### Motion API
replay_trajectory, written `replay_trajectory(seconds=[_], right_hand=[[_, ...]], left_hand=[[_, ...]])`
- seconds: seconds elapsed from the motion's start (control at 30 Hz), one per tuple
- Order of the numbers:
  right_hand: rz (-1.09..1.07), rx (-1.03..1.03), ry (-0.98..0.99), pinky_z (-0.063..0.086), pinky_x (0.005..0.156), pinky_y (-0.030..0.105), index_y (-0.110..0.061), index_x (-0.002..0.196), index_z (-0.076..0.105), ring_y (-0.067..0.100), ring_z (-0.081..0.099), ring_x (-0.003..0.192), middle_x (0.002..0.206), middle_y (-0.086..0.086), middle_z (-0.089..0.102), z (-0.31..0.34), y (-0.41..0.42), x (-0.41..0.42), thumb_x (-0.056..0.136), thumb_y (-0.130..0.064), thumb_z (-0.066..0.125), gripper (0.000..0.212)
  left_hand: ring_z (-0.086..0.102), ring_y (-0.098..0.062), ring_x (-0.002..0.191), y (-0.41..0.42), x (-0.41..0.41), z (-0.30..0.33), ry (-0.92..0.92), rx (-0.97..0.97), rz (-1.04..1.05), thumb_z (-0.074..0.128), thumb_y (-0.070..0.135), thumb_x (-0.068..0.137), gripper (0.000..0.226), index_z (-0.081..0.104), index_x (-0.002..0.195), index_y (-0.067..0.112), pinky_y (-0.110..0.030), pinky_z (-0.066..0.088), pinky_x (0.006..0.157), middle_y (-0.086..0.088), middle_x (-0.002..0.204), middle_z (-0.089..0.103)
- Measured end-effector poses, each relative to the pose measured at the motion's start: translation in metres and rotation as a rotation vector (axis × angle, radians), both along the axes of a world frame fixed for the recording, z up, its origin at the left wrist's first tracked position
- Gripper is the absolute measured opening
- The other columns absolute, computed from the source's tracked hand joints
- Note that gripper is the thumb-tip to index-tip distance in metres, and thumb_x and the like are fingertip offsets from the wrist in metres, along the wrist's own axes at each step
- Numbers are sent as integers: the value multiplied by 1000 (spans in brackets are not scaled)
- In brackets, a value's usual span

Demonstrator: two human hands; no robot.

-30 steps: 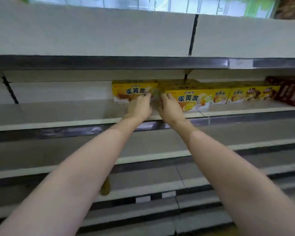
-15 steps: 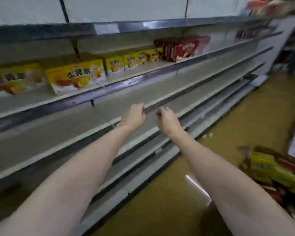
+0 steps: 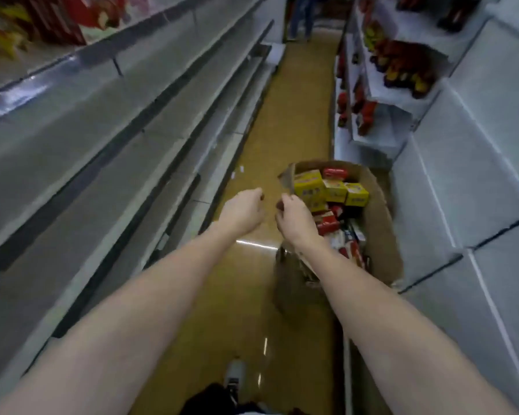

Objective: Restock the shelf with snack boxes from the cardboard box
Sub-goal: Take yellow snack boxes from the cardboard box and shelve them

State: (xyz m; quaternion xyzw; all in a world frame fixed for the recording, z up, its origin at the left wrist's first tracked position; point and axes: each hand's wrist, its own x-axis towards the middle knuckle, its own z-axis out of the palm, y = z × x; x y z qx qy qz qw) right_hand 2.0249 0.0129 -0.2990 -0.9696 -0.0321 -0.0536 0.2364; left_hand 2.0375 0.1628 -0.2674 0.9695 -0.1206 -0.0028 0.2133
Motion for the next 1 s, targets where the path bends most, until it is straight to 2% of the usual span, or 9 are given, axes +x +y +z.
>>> replay_trajectory(seconds=[0.17, 0.27, 0.37, 0.5, 0.6, 0.67, 0.77, 0.87, 1.0], right_hand=[[-245, -49, 81, 45, 83, 38, -13, 113, 55, 30, 53, 112, 117, 9, 56, -17, -56, -12, 95, -17, 50, 18], [-325, -42, 107, 45, 91, 42, -11, 121, 55, 32, 52, 116, 124, 11, 55, -21, -77, -14, 95, -16, 49, 27], [-384, -34, 125, 45, 91, 41, -9, 123, 53, 31, 52, 115, 124, 11, 53, -25, -87, -11, 95, -18, 50, 30], [-438, 27, 119, 46, 92, 41, -12, 123, 53, 29, 54, 112, 122, 9, 54, -37, -92, 4, 94, -19, 52, 30], [-455, 120, 116, 47, 90, 41, -15, 115, 53, 28, 56, 107, 115, 7, 55, -45, -96, 20, 93, -18, 53, 22], [-451, 155, 130, 48, 89, 39, -16, 120, 52, 27, 56, 107, 116, 6, 56, -49, -100, 34, 94, -17, 54, 26], [-434, 185, 149, 43, 82, 34, -16, 121, 52, 25, 56, 106, 118, 6, 55, -59, -115, 65, 95, -17, 54, 26], [-442, 225, 214, 43, 79, 33, -18, 113, 52, 23, 56, 101, 115, 4, 54, -76, -134, 96, 94, -21, 54, 19], [-433, 349, 312, 48, 92, 39, -15, 119, 53, 25, 56, 112, 121, 5, 57, -98, -162, 138, 94, -22, 57, 26]], left_hand=[[62, -32, 102, -59, 17, -23, 79, 9, -183, 48, 22, 90, 20, 58, 106, 13, -38, 53, 78, -9, 110, 66], [62, -30, 101, -82, 31, -32, 91, 3, -267, 50, 24, 88, 18, 55, 103, 16, -39, 53, 77, -7, 108, 65], [61, -28, 98, -97, 45, -39, 84, 0, -323, 52, 23, 88, 11, 50, 97, 17, -37, 51, 73, -6, 106, 63], [60, -23, 93, -104, 63, -51, 90, -3, -327, 52, 21, 89, 9, 48, 96, 20, -34, 48, 67, -1, 103, 61], [60, -23, 90, -103, 80, -64, 121, -31, -281, 49, 19, 89, 7, 51, 96, 18, -33, 44, 64, -2, 101, 62], [57, -19, 84, -106, 93, -71, 140, -47, -246, 49, 21, 92, 8, 53, 98, 19, -29, 41, 62, 1, 99, 61], [58, -21, 87, -116, 120, -84, 193, -96, -187, 49, 22, 92, 14, 56, 104, 18, -34, 47, 67, -1, 103, 62], [61, -29, 101, -131, 146, -101, 232, -120, -146, 54, 19, 88, 23, 54, 111, 17, -43, 54, 82, -7, 112, 62], [55, -27, 117, -159, 175, -114, 301, -147, -90, 59, 10, 86, 45, 49, 130, 11, -38, 48, 95, -9, 126, 56]])
